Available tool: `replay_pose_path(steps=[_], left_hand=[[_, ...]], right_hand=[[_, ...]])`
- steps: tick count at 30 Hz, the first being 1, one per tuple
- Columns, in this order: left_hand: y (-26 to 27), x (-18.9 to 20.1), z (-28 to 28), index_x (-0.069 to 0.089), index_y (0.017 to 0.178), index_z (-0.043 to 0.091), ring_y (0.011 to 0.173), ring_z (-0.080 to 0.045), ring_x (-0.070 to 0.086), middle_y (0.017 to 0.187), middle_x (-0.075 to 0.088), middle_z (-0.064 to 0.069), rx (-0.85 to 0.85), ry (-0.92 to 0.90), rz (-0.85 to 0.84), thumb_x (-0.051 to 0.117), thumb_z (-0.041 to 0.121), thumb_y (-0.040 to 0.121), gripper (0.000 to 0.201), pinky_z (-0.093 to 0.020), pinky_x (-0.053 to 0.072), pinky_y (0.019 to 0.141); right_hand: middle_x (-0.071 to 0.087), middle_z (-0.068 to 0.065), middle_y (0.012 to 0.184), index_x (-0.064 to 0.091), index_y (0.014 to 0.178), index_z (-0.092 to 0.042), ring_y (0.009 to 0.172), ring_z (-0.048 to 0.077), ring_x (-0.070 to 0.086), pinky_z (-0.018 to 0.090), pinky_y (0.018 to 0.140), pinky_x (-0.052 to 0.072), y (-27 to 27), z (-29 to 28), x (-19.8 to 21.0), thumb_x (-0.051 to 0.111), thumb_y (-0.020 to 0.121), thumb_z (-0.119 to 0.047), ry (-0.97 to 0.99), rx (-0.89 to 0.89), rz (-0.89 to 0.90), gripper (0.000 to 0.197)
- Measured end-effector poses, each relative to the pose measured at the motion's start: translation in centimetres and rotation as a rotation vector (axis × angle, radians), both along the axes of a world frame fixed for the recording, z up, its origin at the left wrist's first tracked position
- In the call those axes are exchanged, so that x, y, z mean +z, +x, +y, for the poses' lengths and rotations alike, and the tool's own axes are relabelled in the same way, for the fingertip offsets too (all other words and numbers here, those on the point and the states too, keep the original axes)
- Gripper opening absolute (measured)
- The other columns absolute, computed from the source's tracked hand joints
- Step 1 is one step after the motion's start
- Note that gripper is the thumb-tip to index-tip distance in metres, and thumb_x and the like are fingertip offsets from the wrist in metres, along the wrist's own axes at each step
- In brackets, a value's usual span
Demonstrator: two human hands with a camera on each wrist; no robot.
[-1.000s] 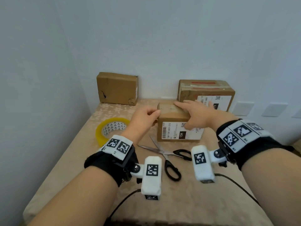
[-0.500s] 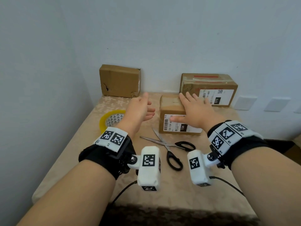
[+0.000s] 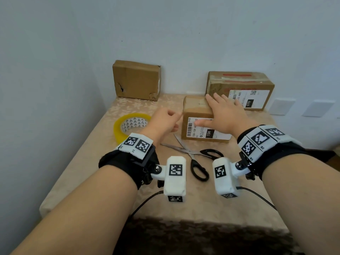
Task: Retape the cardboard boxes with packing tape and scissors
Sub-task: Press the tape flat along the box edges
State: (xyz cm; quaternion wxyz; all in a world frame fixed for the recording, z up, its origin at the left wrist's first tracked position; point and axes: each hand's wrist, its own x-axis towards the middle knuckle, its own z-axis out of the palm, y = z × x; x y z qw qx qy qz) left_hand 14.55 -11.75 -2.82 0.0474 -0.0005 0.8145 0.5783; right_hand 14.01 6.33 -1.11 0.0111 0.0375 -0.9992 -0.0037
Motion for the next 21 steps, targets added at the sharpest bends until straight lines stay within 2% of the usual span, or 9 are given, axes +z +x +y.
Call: replay_pose_path(steps=[2,3,6,9,12,15,17,20,21], left_hand=[[0.0,0.1,0.1,0.059,0.081,0.008,0.065,-0.01,0.057,0.079,0.06,-0.005,-0.02,0.087,-0.068,0.054,0.017,0.096,0.018,-0.015,0.052,0.058],[0.0,0.2,0.2,0.059,0.078,0.008,0.063,-0.01,0.056,0.076,0.06,-0.006,-0.014,0.126,-0.087,0.055,0.013,0.095,0.019,-0.014,0.051,0.056],[-0.2,0.6,0.5,0.061,0.08,0.0,0.058,-0.012,0.056,0.071,0.06,-0.009,0.049,0.136,-0.083,0.058,0.005,0.092,0.013,-0.015,0.051,0.052],[-0.4,1.3,1.0,0.064,0.08,-0.005,0.062,-0.018,0.064,0.071,0.064,-0.012,0.077,0.024,-0.012,0.055,0.002,0.09,0.015,-0.023,0.058,0.062],[0.0,2.3,1.2,0.064,0.075,0.0,0.074,-0.024,0.07,0.076,0.069,-0.015,0.089,0.01,0.022,0.05,0.003,0.089,0.02,-0.032,0.06,0.072],[0.4,3.1,0.5,0.065,0.083,0.006,0.077,-0.02,0.071,0.081,0.071,-0.011,0.162,0.187,0.096,0.048,0.009,0.093,0.02,-0.027,0.059,0.071],[0.5,2.8,0.0,0.063,0.094,0.006,0.088,-0.021,0.069,0.089,0.07,-0.007,0.189,0.299,0.041,0.044,0.019,0.098,0.024,-0.027,0.057,0.078],[0.9,2.0,0.4,0.053,0.126,0.0,0.113,-0.026,0.059,0.119,0.062,-0.014,0.012,0.269,-0.191,0.03,0.046,0.102,0.057,-0.033,0.048,0.097],[1.0,1.9,0.7,0.052,0.129,0.0,0.116,-0.026,0.057,0.124,0.06,-0.016,-0.055,0.269,-0.216,0.026,0.051,0.1,0.064,-0.033,0.046,0.099]], right_hand=[[0.006,0.004,0.162,0.003,0.154,-0.024,0.149,0.026,0.007,0.054,0.118,0.008,0.0,0.1,-0.1,0.041,0.077,-0.081,-0.003,0.001,0.008,0.104],[0.006,0.004,0.162,0.003,0.154,-0.024,0.149,0.026,0.007,0.054,0.118,0.008,0.0,0.1,0.0,0.041,0.077,-0.081,-0.005,0.002,0.009,0.104],[0.007,0.004,0.162,0.004,0.154,-0.024,0.148,0.026,0.007,0.054,0.118,0.008,0.0,0.1,0.1,0.042,0.077,-0.08,-0.014,0.004,0.01,0.103],[0.008,0.005,0.162,0.005,0.154,-0.024,0.148,0.027,0.008,0.055,0.118,0.008,0.1,0.0,0.1,0.042,0.077,-0.08,-0.024,-0.006,0.01,0.102],[0.009,0.005,0.162,0.005,0.154,-0.023,0.148,0.028,0.009,0.055,0.118,0.009,0.0,0.0,0.0,0.042,0.078,-0.08,-0.022,-0.012,0.016,0.102],[0.01,0.005,0.162,0.004,0.154,-0.023,0.148,0.028,0.009,0.055,0.117,0.011,-0.1,-0.1,-0.2,0.04,0.078,-0.081,-0.003,-0.01,0.026,0.103],[0.009,0.005,0.162,0.003,0.154,-0.023,0.148,0.028,0.009,0.055,0.118,0.011,-0.1,-0.1,-0.2,0.04,0.078,-0.081,-0.001,-0.013,0.022,0.103],[0.009,0.005,0.162,0.003,0.154,-0.023,0.148,0.028,0.009,0.055,0.117,0.011,-0.1,-0.1,-0.1,0.04,0.078,-0.081,-0.005,-0.012,0.017,0.103],[0.009,0.005,0.162,0.004,0.154,-0.023,0.148,0.028,0.009,0.055,0.117,0.011,0.0,0.0,-0.1,0.039,0.078,-0.081,-0.008,-0.01,0.019,0.103]])
